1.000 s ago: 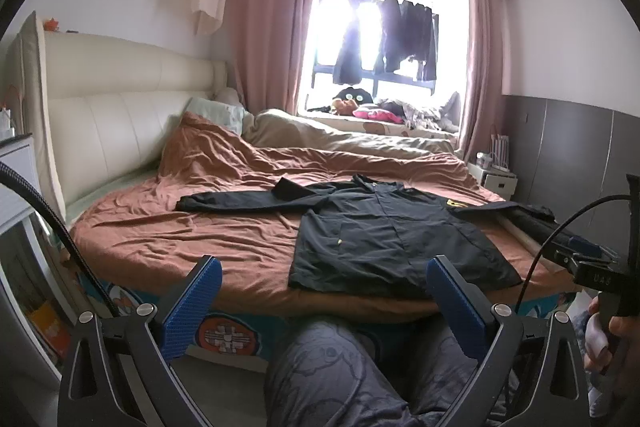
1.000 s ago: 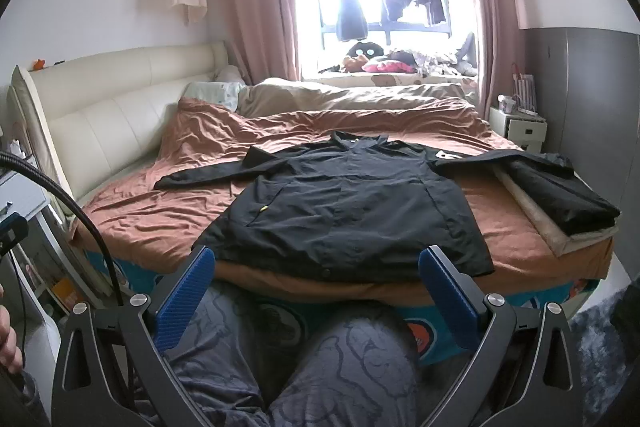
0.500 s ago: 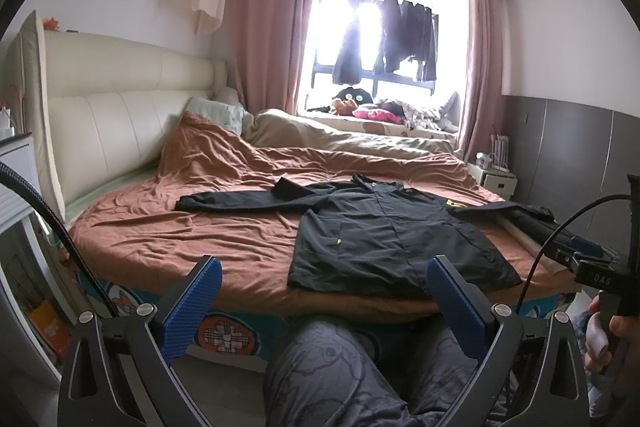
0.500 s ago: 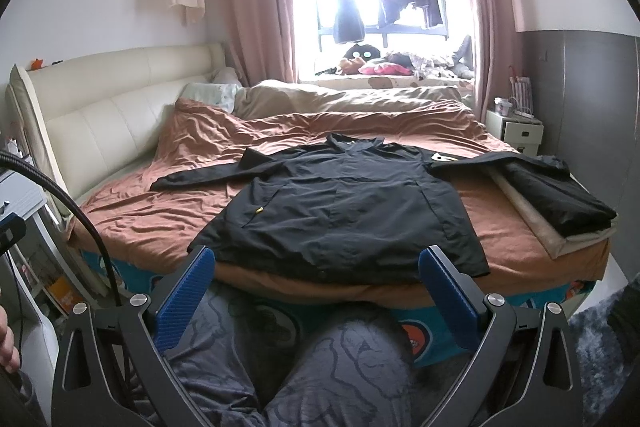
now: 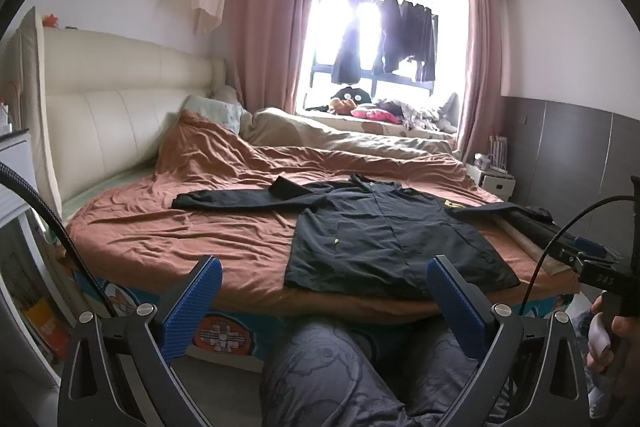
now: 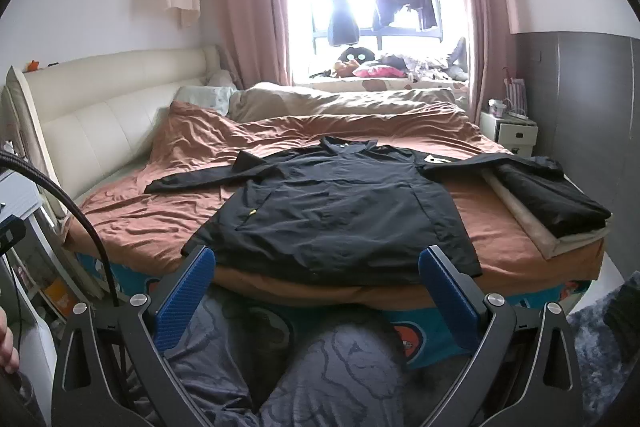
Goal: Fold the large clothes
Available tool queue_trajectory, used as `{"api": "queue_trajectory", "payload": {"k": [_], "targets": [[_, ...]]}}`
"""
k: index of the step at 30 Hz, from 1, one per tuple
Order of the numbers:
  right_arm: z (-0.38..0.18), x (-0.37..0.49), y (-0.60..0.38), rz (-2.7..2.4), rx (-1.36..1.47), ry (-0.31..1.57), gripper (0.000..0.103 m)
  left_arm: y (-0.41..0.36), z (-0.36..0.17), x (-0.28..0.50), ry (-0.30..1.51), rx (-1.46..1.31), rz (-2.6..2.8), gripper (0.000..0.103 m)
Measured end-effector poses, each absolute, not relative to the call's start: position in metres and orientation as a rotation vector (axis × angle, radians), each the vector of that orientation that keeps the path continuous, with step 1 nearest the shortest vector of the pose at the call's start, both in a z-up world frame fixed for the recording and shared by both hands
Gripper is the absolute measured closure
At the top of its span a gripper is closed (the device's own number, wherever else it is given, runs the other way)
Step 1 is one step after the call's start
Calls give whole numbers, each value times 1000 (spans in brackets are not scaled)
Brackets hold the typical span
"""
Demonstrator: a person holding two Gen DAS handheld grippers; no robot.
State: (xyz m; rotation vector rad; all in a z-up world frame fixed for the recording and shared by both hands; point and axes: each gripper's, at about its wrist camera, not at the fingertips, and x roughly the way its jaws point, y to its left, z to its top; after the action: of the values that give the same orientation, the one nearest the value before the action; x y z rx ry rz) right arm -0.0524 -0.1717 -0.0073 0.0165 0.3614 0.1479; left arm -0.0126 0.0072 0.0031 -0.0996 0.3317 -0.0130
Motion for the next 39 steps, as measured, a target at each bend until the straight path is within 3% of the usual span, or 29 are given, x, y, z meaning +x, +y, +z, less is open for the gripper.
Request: {"api": "queue_trajectory", "payload": {"k": [16,39], "targets": [[-12,-23,-170,95,21,382,1,32,-25,39,407,-157,35,1],[-4,153,-143,175,-2,497,1,152,-50,178,512,-299,224,1]]}}
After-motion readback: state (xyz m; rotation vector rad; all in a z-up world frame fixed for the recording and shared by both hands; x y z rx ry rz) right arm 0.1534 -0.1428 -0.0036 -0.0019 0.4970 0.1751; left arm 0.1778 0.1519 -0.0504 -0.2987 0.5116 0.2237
